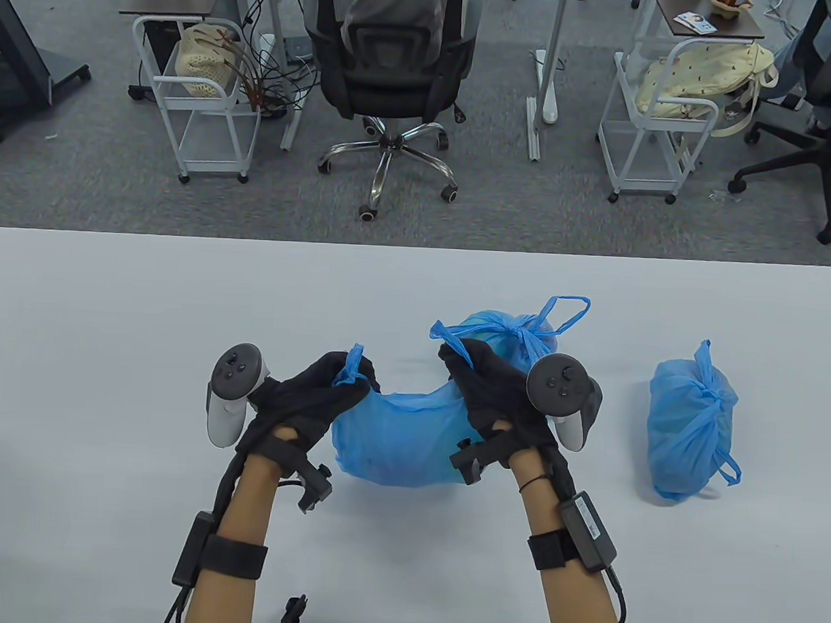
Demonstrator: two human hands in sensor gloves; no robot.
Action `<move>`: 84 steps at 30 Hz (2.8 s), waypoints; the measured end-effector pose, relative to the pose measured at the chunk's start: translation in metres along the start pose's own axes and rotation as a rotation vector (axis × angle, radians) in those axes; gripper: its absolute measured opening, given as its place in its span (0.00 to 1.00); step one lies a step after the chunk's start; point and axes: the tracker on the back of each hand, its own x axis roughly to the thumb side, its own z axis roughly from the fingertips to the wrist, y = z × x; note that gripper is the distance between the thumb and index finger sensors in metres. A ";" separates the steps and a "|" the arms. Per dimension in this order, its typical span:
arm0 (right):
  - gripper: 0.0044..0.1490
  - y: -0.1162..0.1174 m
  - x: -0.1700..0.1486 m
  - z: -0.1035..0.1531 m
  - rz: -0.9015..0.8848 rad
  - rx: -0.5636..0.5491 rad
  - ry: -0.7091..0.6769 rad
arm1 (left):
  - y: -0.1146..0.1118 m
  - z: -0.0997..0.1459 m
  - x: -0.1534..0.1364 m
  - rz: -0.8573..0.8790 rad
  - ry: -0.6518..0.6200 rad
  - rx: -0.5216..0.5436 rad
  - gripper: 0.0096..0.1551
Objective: Tie knot on plastic bag top
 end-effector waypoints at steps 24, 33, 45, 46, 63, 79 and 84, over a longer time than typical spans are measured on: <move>0.23 0.050 0.022 0.070 0.263 -0.091 -0.225 | -0.066 0.020 -0.019 -0.245 -0.016 0.280 0.26; 0.23 0.051 0.016 0.070 0.477 -0.037 -0.276 | -0.081 0.013 -0.020 -0.318 -0.003 -0.004 0.45; 0.22 0.055 0.020 0.070 0.598 -0.002 -0.321 | -0.080 0.016 -0.022 -0.267 -0.020 0.219 0.26; 0.22 0.055 0.020 0.069 0.608 0.003 -0.322 | -0.080 0.017 -0.022 -0.267 -0.025 0.232 0.25; 0.23 0.048 0.018 0.070 0.505 -0.049 -0.352 | -0.067 0.016 -0.031 -0.003 -0.046 0.115 0.30; 0.44 0.023 -0.003 0.061 0.037 0.006 -0.141 | -0.070 0.016 -0.027 -0.051 -0.073 0.168 0.24; 0.43 0.015 -0.001 0.062 -0.142 -0.128 -0.133 | -0.073 0.015 -0.027 -0.061 -0.072 0.131 0.24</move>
